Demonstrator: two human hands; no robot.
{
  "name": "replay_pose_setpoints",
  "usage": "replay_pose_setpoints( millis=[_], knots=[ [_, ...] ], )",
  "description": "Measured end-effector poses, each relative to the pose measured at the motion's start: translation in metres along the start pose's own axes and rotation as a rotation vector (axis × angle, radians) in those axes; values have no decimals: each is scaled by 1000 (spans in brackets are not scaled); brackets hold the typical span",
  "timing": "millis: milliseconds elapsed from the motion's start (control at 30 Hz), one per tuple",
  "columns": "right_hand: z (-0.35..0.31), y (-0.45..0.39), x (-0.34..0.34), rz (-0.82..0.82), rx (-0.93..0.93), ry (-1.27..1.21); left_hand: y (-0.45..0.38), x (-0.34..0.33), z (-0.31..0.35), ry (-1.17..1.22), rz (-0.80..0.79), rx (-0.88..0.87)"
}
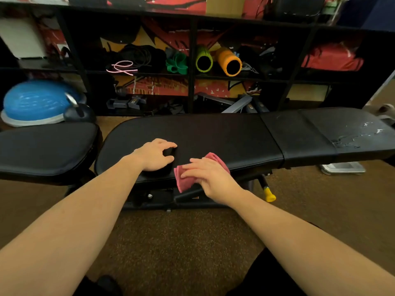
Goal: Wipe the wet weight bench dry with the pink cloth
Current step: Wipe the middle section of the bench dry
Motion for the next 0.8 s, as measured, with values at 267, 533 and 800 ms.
replay_pose_setpoints(
  millis=[267,533,800],
  knots=[
    [46,17,141,486,-167,-105,2,5,2,-81,21,57],
    [114,26,101,202,-330,281,5,-3,5,-68,60,67],
    [20,-14,24,-21,-75,31,3,7,6,-63,35,73]
  ],
)
Point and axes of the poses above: each hand's wrist, its own y-axis away from the middle knuckle, its own x-axis out of the back of the hand, z = x × y, the point moved 8 cm from there along -y, towards the middle knuckle, and after that the axes turned 8 degrees about -y, right-handed, at the moved point
